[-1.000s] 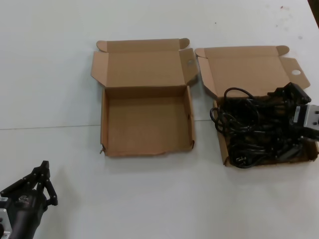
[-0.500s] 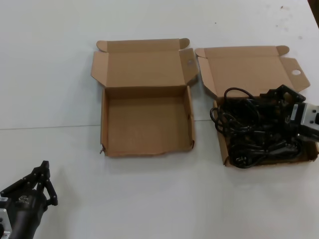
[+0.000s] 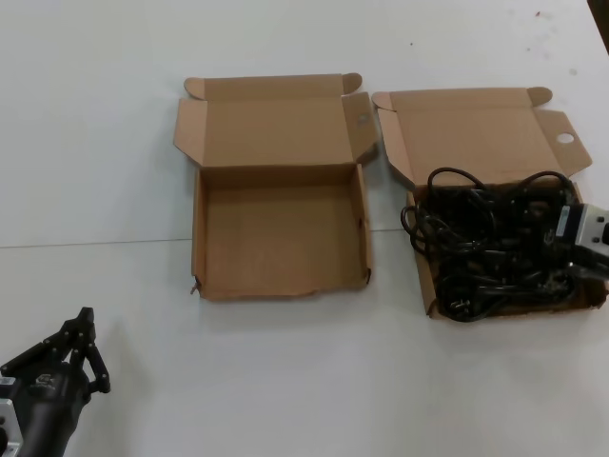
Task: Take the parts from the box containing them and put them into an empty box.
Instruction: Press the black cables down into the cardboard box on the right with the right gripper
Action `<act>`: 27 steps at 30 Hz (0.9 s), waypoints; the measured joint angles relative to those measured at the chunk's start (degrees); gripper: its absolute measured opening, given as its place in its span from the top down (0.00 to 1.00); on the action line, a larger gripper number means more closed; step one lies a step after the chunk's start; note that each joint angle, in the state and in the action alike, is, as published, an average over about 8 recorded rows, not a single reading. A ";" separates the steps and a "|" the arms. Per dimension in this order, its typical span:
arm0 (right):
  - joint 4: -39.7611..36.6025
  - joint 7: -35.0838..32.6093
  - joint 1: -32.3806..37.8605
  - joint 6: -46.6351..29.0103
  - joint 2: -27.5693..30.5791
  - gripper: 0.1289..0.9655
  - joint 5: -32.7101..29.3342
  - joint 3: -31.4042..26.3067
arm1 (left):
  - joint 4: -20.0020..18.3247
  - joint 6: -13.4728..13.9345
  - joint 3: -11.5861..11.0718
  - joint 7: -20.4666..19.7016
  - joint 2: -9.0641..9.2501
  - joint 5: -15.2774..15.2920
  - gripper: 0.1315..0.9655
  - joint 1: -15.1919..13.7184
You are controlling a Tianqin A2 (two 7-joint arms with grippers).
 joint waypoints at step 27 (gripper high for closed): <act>-6.58 -4.09 1.10 -0.38 -2.79 0.93 2.42 3.69 | 0.00 0.00 0.00 0.00 0.00 0.00 0.97 0.00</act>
